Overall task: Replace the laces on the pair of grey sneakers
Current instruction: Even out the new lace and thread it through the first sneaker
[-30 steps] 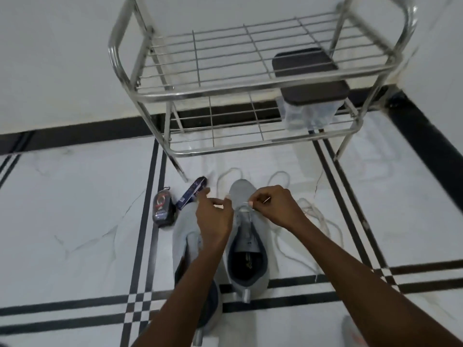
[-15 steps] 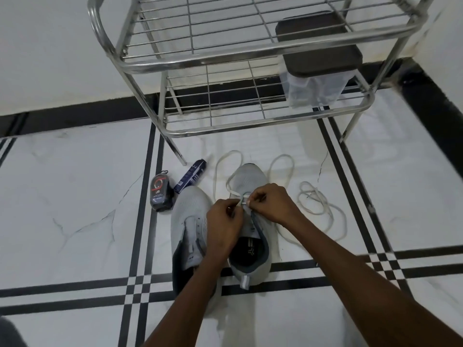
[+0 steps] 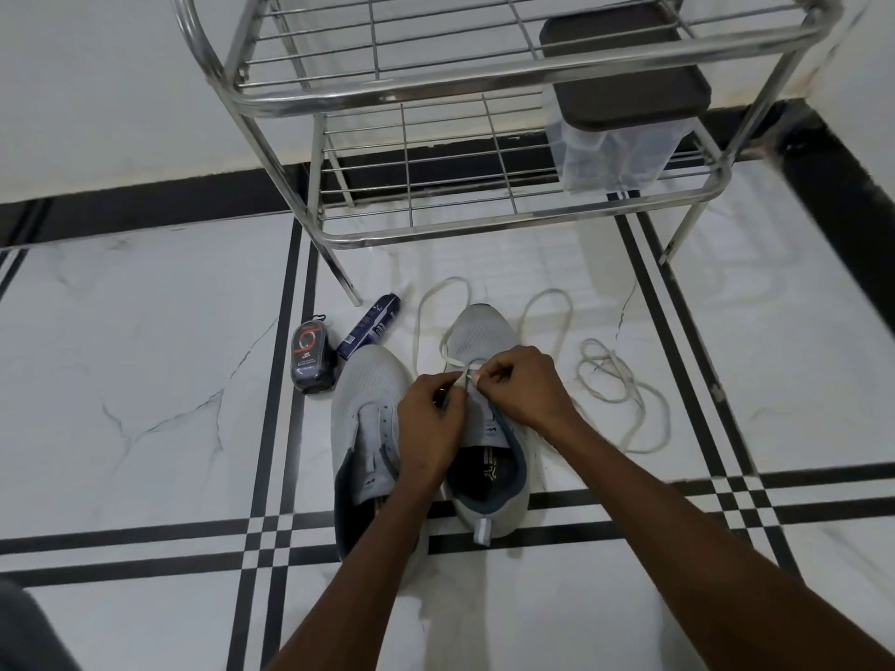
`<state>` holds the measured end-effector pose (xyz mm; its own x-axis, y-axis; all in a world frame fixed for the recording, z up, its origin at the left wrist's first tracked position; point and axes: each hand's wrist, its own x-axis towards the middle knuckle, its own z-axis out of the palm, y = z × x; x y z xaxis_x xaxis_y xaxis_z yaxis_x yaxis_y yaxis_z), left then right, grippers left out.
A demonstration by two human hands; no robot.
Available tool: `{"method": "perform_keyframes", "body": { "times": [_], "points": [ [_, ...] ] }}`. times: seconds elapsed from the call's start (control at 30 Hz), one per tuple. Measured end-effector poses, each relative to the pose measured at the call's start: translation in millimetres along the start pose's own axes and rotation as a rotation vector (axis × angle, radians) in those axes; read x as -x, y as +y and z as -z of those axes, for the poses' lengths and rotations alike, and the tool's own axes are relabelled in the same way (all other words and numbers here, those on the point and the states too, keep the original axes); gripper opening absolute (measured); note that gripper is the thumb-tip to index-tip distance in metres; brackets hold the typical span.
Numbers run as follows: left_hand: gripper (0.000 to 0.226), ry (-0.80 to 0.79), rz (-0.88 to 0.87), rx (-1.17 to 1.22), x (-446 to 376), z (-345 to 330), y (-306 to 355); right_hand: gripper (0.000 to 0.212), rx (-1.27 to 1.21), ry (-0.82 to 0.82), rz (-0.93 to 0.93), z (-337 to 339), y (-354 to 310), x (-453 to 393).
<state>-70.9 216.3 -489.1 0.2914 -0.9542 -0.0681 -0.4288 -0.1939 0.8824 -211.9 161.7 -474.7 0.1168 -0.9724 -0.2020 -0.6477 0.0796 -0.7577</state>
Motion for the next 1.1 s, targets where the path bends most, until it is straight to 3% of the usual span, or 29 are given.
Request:
{"method": "perform_keyframes", "body": {
  "times": [0.43, 0.57, 0.63, 0.7, 0.73, 0.8, 0.87, 1.0, 1.1],
  "points": [
    [0.023, -0.056, 0.003, 0.063, 0, 1, -4, 0.009, 0.013, 0.053, 0.031, -9, 1, 3],
    [0.021, -0.094, 0.126, 0.146, 2, 2, -3, 0.004, 0.021, 0.061, -0.025, -12, 3, 5],
    [0.032, -0.096, 0.154, 0.153, 0, 1, -2, 0.005, 0.091, 0.186, -0.014, -14, 1, 9],
    [0.024, -0.074, 0.143, 0.114, -3, -2, -1, 0.014, 0.149, 0.3, -0.011, -9, -3, 13],
    [0.017, -0.062, 0.142, 0.099, -5, -3, 0, 0.028, 0.152, 0.253, -0.017, -5, -5, 13],
    [0.01, -0.056, 0.147, 0.078, -7, -5, 1, 0.052, 0.11, 0.012, -0.091, 0, -9, 16],
    [0.011, -0.057, 0.138, 0.06, -10, -5, 2, 0.055, 0.032, -0.135, -0.179, 0, -11, 19],
    [0.008, 0.002, 0.12, 0.038, -10, -5, 5, 0.032, -0.084, -0.071, -0.183, -3, -4, 23],
    [0.008, 0.085, 0.247, 0.348, -17, 4, 20, 0.029, -0.144, -0.003, -0.159, -2, 0, 28]
  ]
}}
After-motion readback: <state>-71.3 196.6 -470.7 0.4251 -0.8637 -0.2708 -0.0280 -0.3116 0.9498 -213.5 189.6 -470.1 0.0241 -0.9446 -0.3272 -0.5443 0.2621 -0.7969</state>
